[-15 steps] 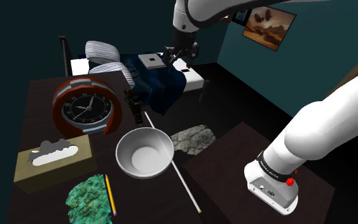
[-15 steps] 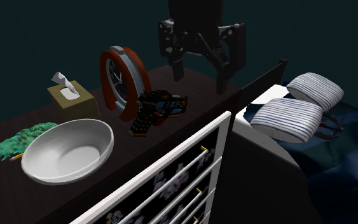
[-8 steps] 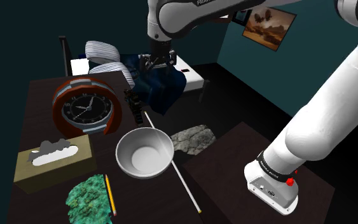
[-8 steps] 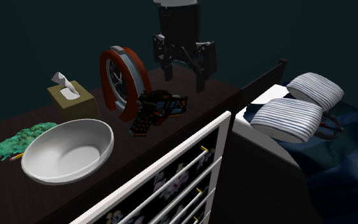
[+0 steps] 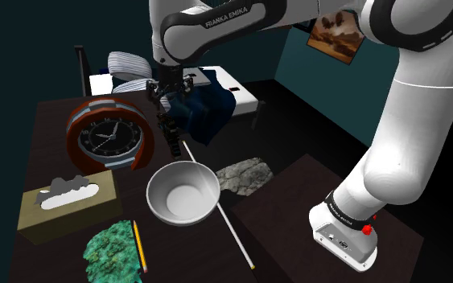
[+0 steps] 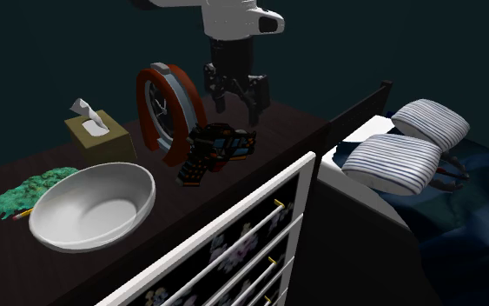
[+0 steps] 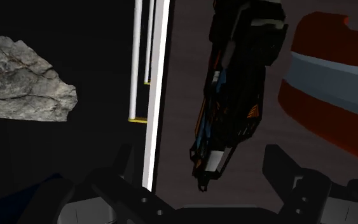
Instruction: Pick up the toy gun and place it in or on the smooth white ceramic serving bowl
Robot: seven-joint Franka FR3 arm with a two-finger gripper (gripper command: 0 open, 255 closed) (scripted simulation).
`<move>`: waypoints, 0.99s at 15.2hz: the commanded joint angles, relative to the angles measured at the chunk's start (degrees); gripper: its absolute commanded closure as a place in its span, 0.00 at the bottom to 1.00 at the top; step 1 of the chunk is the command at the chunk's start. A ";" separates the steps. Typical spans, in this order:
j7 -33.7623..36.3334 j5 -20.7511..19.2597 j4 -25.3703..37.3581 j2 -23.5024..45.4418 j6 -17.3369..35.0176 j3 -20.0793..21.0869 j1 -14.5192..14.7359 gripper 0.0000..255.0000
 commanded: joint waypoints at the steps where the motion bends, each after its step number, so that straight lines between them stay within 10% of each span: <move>1: 1.11 -1.06 4.56 4.38 -0.48 -0.11 1.26 0.00; 15: 2.22 -2.61 4.24 8.61 3.86 -0.87 2.10 0.00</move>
